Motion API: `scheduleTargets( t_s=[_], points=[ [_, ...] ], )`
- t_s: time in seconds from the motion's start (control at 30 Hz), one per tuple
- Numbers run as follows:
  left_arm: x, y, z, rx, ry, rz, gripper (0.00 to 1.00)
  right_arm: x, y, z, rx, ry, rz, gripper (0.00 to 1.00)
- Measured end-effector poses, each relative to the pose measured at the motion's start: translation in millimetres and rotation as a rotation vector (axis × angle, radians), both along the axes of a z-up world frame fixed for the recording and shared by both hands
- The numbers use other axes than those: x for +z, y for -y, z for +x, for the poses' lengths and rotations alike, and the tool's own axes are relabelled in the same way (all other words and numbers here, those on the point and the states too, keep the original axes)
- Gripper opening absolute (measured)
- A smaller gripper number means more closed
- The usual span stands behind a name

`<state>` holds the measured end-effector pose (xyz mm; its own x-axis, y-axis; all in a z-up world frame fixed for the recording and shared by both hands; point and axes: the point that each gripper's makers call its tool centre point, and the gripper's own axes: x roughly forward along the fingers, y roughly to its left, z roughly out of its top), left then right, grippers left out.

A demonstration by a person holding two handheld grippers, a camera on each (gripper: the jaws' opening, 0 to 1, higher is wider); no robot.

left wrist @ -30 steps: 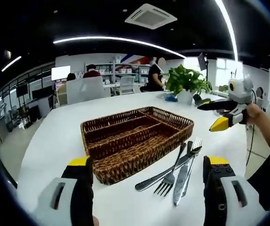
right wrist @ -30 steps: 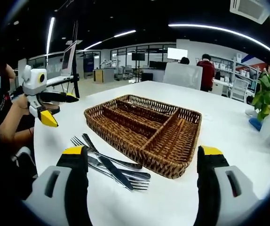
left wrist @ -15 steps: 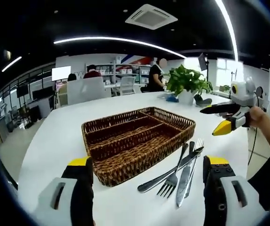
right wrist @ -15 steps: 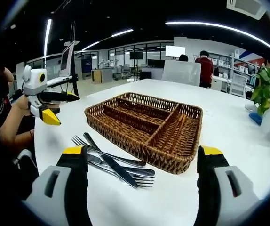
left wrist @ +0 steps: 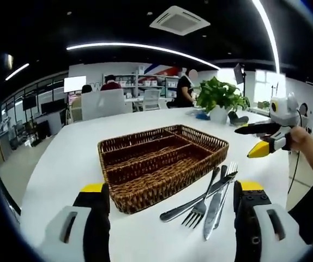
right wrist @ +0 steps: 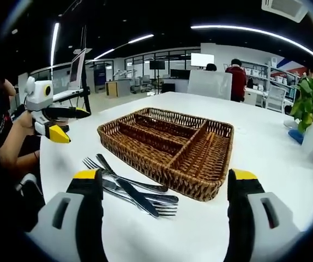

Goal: Arrange the knives, forks, and spoons in their matching storage slots by inserting each utensil handle-first until every utensil is classified and aligned in the correct compartment

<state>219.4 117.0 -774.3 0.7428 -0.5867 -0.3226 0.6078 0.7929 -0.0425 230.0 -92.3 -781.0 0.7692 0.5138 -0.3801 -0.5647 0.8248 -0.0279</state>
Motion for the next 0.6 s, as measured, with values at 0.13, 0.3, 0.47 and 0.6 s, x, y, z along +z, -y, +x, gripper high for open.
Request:
scheduleTargets(
  t_s=[0.13, 0.3, 0.47, 0.6],
  points=[
    [-10.9, -0.1, -9.3, 0.001, -0.027, -0.008, 0.93, -1.8, -0.3, -0.8, -0.001, 0.0, 0.005, 0.96],
    [-24.9, -0.8, -18.2, 0.01, -0.073, -0.026, 0.84, -3.2, 0.8, -1.6, -0.006, 0.0, 0.015, 0.94],
    [-44.7, 2.9, -27.2, 0.02, -0.171, -0.07, 0.72, -4.9, 3.2, -2.6, -0.014, -0.002, 0.024, 0.93],
    [-54.3, 7.4, -29.9, 0.03, -0.218, -0.099, 0.65, -4.8, 4.7, -3.1, -0.019, 0.0, 0.041, 0.92]
  ],
)
